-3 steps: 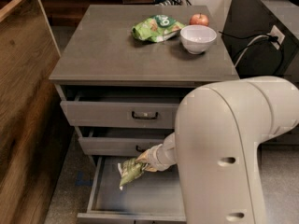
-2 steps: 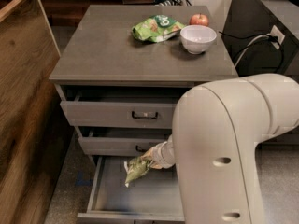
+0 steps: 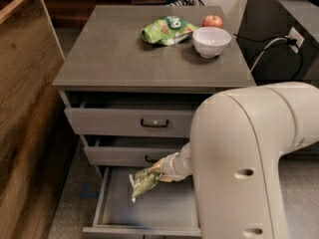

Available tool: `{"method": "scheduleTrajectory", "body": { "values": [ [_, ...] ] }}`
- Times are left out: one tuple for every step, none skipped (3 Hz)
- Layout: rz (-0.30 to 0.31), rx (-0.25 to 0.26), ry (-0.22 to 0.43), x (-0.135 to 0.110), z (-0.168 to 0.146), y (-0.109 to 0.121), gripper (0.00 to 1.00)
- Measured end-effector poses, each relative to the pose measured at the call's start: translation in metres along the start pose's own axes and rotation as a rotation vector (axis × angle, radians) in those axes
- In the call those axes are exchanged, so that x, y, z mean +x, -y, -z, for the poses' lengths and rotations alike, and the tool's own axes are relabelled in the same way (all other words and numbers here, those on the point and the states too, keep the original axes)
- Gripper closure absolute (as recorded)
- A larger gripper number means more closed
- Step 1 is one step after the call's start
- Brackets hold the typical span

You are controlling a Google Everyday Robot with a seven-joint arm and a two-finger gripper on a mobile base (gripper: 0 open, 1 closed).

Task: Pick green jalapeno chip bag from bottom drawer and place on counter

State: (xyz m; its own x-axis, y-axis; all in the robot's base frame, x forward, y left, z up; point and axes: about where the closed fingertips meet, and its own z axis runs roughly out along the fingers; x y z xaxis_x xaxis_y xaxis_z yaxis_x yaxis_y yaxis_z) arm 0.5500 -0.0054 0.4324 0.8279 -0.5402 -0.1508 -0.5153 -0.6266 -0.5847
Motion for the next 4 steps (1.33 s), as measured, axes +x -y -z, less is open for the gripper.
{"method": "scheduleTrajectory", "body": {
  "values": [
    [0.079,0.058,0.061,-0.037,0.028,0.006,1.00],
    [0.174,0.081,0.084,-0.086,0.073,0.020,1.00],
    [0.234,0.053,0.085,-0.128,0.110,0.025,1.00],
    [0.280,0.062,0.009,-0.136,0.144,0.059,1.00]
  ]
}}
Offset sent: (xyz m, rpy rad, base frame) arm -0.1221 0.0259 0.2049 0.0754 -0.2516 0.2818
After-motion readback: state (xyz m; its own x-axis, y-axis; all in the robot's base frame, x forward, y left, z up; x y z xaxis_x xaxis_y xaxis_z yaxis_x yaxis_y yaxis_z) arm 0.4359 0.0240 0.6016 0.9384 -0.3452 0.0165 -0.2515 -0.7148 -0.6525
